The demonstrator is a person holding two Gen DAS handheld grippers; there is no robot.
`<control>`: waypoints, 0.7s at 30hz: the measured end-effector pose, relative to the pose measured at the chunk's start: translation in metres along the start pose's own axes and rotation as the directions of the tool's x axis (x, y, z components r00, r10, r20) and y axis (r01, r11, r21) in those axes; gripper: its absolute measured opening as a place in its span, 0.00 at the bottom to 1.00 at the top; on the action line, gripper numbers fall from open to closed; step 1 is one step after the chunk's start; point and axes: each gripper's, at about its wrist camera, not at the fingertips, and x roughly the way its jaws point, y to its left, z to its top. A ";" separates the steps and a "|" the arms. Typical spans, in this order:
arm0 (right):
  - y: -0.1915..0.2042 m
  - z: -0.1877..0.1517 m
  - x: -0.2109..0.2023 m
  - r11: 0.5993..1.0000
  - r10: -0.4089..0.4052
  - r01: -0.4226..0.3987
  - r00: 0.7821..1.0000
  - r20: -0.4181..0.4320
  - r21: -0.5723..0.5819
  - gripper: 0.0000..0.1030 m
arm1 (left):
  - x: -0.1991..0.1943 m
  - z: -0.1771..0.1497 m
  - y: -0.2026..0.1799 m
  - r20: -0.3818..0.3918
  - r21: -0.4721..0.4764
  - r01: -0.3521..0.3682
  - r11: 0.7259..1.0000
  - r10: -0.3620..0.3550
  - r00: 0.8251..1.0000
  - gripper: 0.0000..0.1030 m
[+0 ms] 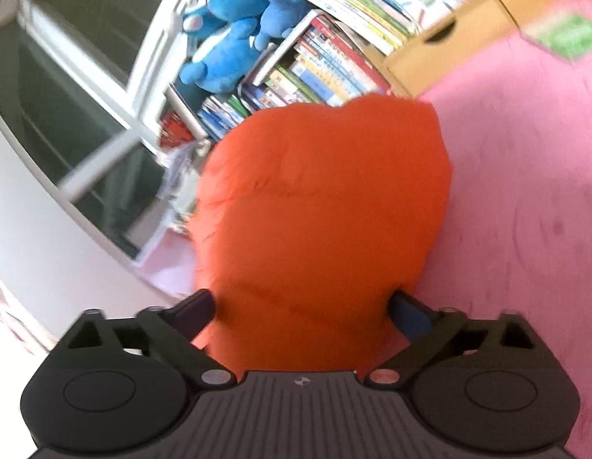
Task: Fold clothes
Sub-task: 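Lift and turn the held bundle with the right gripper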
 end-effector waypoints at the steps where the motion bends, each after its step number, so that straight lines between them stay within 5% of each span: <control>1: 0.006 0.004 0.007 1.000 -0.015 0.015 1.000 -0.006 -0.009 1.00 | 0.001 -0.001 0.001 -0.002 -0.002 0.002 1.000 -0.002 1.000 0.82; 5: 0.003 0.021 0.017 0.997 -0.069 0.069 0.997 0.022 -0.025 1.00 | -0.001 -0.001 0.004 0.000 0.003 0.012 1.000 -0.012 1.000 0.82; 7: 0.009 0.023 0.000 0.972 -0.131 0.155 0.982 0.136 -0.179 1.00 | -0.002 0.000 0.005 0.004 0.010 0.017 1.000 -0.017 1.000 0.82; 8: 0.019 0.022 -0.008 0.924 -0.168 0.231 0.961 0.221 -0.305 1.00 | -0.003 0.000 0.005 0.007 0.013 0.020 1.000 -0.020 1.000 0.82; 9: 0.032 0.016 -0.013 0.822 -0.188 0.328 0.928 0.322 -0.466 1.00 | -0.004 0.000 0.006 0.009 0.016 0.022 1.000 -0.022 1.000 0.82; 11: 0.055 -0.006 -0.015 0.500 -0.130 0.486 0.860 0.493 -0.717 1.00 | -0.007 0.005 0.001 0.025 0.047 0.019 0.999 -0.020 0.999 0.82; 12: 0.062 -0.023 -0.012 0.295 -0.037 0.513 0.849 0.527 -0.806 1.00 | -0.007 0.007 -0.002 0.030 0.063 0.014 0.998 -0.016 0.999 0.82; 14: 0.067 -0.058 -0.006 -0.125 0.176 0.502 0.860 0.479 -0.856 1.00 | -0.005 0.006 -0.006 0.029 0.088 0.000 0.996 -0.003 1.000 0.82; 15: 0.065 -0.071 -0.002 -0.283 0.256 0.481 0.872 0.418 -0.830 1.00 | -0.003 0.006 -0.007 0.029 0.101 -0.007 0.995 0.004 1.000 0.82; 16: 0.064 -0.076 0.003 -0.359 0.298 0.466 0.878 0.374 -0.809 1.00 | -0.002 0.006 -0.009 0.029 0.114 -0.014 0.993 0.010 1.000 0.82; 18: 0.065 -0.075 0.010 -0.414 0.334 0.431 0.891 0.307 -0.801 1.00 | 0.001 0.006 -0.007 0.017 0.101 -0.014 0.995 0.013 1.000 0.82; 21: 0.068 -0.061 0.020 -0.385 0.330 0.373 0.910 0.251 -0.844 1.00 | 0.006 0.002 -0.004 -0.007 0.101 -0.007 0.995 0.008 1.000 0.83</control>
